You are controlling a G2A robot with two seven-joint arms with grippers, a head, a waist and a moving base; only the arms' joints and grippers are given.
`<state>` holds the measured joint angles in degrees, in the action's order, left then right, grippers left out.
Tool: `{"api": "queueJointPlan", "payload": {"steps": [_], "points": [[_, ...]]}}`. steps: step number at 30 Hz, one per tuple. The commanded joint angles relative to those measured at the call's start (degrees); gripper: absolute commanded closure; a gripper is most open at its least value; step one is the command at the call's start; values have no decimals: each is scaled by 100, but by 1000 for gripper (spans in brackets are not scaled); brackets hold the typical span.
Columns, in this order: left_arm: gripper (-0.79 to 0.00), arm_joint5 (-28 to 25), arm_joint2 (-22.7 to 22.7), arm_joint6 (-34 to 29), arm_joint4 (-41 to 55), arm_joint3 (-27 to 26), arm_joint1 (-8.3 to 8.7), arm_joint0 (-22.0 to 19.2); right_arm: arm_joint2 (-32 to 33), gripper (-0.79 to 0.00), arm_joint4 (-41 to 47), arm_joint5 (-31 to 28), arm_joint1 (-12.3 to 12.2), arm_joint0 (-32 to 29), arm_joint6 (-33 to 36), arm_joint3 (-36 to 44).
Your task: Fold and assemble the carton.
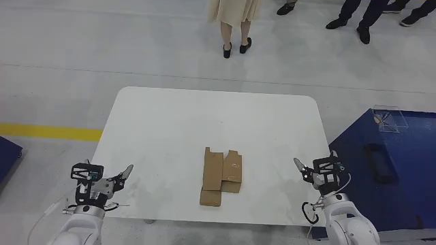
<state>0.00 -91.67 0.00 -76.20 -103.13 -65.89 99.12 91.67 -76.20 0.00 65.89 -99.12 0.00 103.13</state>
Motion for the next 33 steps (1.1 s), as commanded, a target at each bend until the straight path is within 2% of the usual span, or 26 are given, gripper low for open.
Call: {"api": "queueJointPlan", "payload": {"steps": [1, 7, 9, 11, 13, 16, 20, 23, 26, 33], "points": [[-785, 0, 0, 0, 0, 0, 0, 0, 0, -785, 0, 0, 0, 0, 0, 0], [-784, 0, 0, 0, 0, 0, 0, 0, 0, -785, 0, 0, 0, 0, 0, 0], [-785, -207, 28, -279, 439, -142, -13, -29, 0, -785, 0, 0, 0, 0, 0, 0], [-785, -714, 31, -816, 1513, -488, -28, -83, 0, -785, 0, 0, 0, 0, 0, 0], [-785, -1283, 63, -1628, 2731, -751, -27, -155, 0, -785, 0, 0, 0, 0, 0, 0], [-785, -1584, 169, -2800, 4468, -876, -25, -453, 0, -785, 0, 0, 0, 0, 0, 0], [-785, -1513, 474, -4379, 6400, -555, -11, -1228, 0, -785, 0, 0, 0, 0, 0, 0], [-785, -1495, 838, -4958, 6812, -94, -19, -1848, 0, -785, 0, 0, 0, 0, 0, 0], [-785, -1530, 1229, -5188, 6860, 415, -46, -2339, 0, -785, 0, 0, 0, 0, 0, 0], [-785, -1537, 1258, -5196, 6885, 454, -50, -2383, 0, -785, 0, 0, 0, 0, 0, 0]]}}
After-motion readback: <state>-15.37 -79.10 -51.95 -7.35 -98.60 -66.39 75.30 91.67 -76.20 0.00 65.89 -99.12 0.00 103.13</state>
